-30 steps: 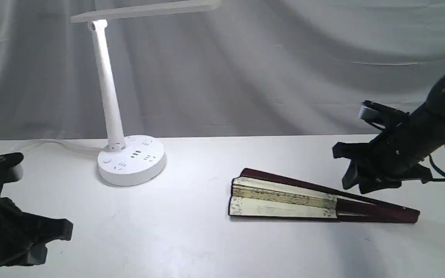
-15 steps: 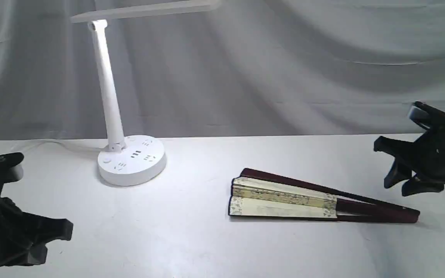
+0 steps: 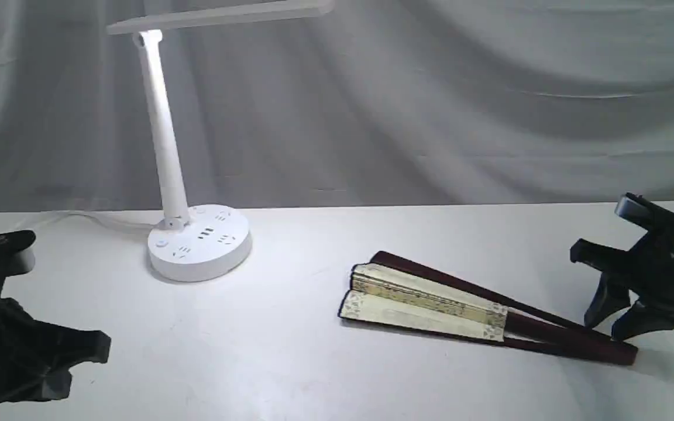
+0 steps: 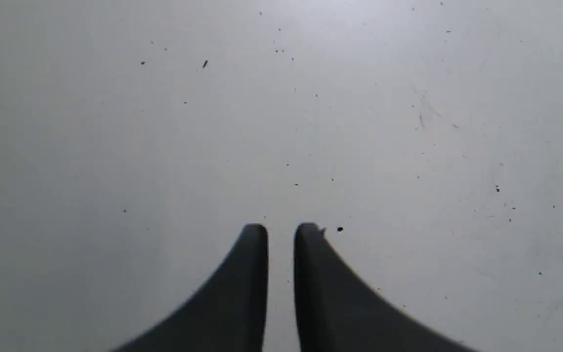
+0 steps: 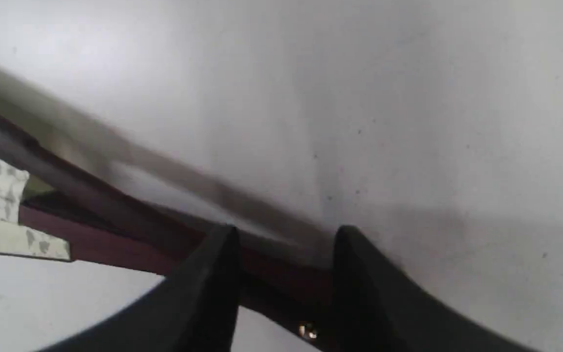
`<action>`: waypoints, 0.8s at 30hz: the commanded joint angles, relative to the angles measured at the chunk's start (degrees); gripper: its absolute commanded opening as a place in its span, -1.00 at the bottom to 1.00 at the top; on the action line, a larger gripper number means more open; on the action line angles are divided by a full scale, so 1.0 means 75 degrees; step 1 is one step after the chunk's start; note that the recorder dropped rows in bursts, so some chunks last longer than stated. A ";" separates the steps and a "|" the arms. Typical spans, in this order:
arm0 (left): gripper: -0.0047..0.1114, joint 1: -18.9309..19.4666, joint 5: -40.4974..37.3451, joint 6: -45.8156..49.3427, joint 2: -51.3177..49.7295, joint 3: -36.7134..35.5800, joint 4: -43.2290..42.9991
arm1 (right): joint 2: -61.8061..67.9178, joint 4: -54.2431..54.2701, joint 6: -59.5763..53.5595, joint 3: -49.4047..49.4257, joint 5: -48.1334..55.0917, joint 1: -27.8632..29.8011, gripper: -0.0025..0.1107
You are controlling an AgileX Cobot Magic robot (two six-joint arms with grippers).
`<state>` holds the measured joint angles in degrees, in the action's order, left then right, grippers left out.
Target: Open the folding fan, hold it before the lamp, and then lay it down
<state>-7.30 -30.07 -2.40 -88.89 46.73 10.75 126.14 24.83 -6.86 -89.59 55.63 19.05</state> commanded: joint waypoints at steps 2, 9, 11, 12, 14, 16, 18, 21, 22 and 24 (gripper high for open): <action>-0.76 -0.0041 0.0072 -0.0016 -0.0006 0.0037 0.0125 | -0.0046 0.0143 -0.0428 0.0019 0.0583 -0.0308 -0.37; -0.76 -0.0041 0.0053 -0.0016 -0.0006 0.0037 0.0125 | -0.0046 0.1355 -0.1093 0.0019 0.1188 -0.0878 -0.37; -0.76 -0.0041 0.0053 -0.0016 -0.0006 0.0037 0.0125 | -0.0046 0.1517 -0.1147 0.0019 0.1258 -0.1112 -0.37; -0.76 -0.0041 0.0053 -0.0016 -0.0006 0.0037 0.0125 | -0.0046 0.1517 -0.1147 0.0019 0.1258 -0.1232 -0.37; -0.76 -0.0041 0.0040 -0.0016 -0.0006 0.0037 0.0125 | -0.0046 0.1517 -0.1147 0.0019 0.1258 -0.1451 -0.37; -0.76 -0.0041 0.0019 -0.0016 -0.0006 0.0037 0.0125 | -0.0046 0.1517 -0.1246 0.0019 0.1175 -0.1653 -0.37; -0.76 -0.0041 -0.0018 -0.0016 -0.0006 0.0037 0.0125 | -0.0076 0.1532 -0.1246 0.0019 0.1005 -0.1710 -0.37; -0.76 -0.0041 -0.0049 -0.0016 -0.0006 0.0037 0.0125 | -0.0076 0.1812 -0.1260 0.0019 0.0992 -0.1666 -0.37; -0.76 -0.0041 -0.0049 -0.0016 -0.0006 0.0037 0.0125 | -0.0076 0.1915 -0.1275 0.0019 0.0943 -0.1619 -0.37; -0.76 -0.0041 -0.0049 -0.0016 -0.0006 0.0037 0.0125 | -0.0080 0.2058 -0.1354 0.0019 0.0905 -0.1471 -0.37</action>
<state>-7.30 -30.19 -2.40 -88.89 46.73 11.20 126.14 39.19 -16.04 -89.59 63.22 7.03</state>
